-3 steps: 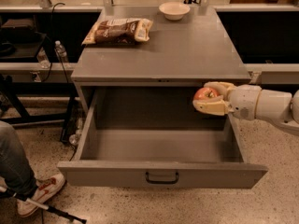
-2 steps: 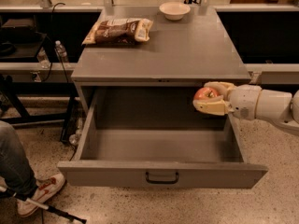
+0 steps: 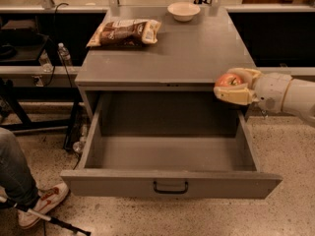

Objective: Pick apple from top drawer and place on counter

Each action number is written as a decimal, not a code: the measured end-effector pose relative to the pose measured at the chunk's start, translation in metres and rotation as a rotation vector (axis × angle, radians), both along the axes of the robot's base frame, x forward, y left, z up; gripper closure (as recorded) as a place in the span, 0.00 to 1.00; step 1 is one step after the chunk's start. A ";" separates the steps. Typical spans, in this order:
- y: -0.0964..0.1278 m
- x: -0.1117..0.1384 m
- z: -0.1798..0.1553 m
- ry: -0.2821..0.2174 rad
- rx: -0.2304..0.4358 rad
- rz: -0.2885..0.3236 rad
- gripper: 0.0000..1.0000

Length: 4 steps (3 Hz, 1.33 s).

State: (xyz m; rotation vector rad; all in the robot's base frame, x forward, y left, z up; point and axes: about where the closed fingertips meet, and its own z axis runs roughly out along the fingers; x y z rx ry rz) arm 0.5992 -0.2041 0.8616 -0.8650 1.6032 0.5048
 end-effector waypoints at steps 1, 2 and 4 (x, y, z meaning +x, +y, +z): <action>-0.009 0.020 0.027 -0.026 -0.013 -0.036 1.00; -0.010 0.054 0.035 -0.002 -0.023 -0.070 1.00; 0.005 0.123 0.026 0.076 -0.061 -0.088 1.00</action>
Offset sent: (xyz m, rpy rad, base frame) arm 0.0986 -0.0120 0.0424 -0.0326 0.0417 -0.1151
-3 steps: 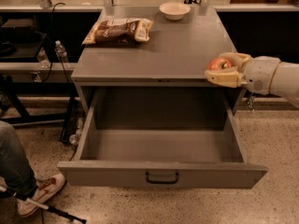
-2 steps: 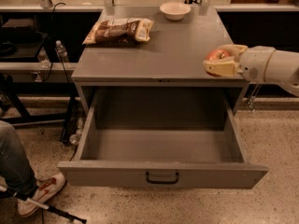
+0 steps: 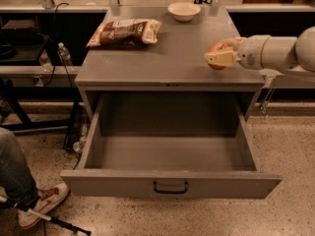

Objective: Pick apple from top drawer and place on counter

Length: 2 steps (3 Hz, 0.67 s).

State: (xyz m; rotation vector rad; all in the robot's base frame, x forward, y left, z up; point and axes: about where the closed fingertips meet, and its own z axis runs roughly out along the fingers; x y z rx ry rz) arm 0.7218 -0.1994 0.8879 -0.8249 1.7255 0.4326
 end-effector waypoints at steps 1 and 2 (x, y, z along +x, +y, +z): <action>0.006 0.023 -0.007 0.032 -0.004 -0.003 1.00; 0.008 0.034 -0.013 0.057 0.000 -0.005 0.82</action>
Offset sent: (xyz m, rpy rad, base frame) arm 0.0480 0.0030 -0.0170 0.0036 0.0866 -0.0185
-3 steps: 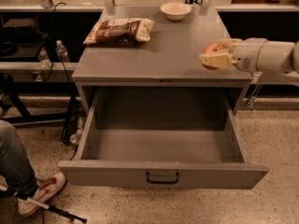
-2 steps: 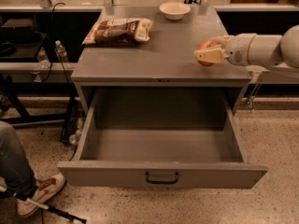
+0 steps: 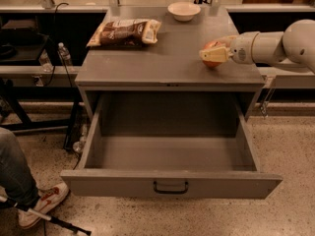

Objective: Pick apple from top drawer and place on counter

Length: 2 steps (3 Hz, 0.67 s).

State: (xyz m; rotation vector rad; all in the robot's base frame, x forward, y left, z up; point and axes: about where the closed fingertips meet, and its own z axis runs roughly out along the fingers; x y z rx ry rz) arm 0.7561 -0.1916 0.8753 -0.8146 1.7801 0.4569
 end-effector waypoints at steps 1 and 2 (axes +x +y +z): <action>-0.001 0.006 -0.008 0.028 0.013 -0.004 0.57; -0.004 0.008 -0.013 0.045 0.022 -0.005 0.34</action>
Offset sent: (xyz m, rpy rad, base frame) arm 0.0099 -0.0144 -0.0151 0.0309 0.0596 -0.0164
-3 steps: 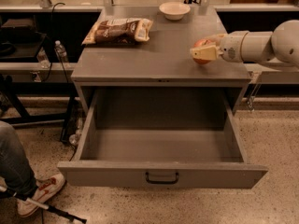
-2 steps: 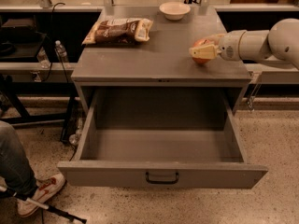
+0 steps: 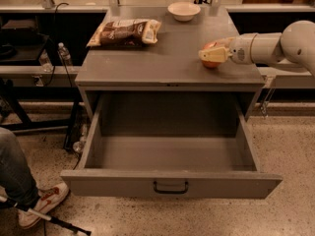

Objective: Pick apple from top drawer and place on counter

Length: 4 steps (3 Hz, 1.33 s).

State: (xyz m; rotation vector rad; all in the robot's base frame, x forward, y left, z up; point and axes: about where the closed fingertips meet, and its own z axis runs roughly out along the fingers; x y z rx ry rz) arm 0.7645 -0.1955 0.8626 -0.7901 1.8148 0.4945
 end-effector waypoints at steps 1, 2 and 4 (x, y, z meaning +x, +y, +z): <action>-0.003 0.001 -0.004 0.009 0.009 0.002 0.11; -0.007 -0.002 -0.004 0.011 0.016 0.001 0.00; -0.027 -0.013 0.002 0.001 0.018 -0.038 0.00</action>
Offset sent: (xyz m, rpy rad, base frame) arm -0.0052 -0.0182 -0.0016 0.0216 0.0119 -0.0066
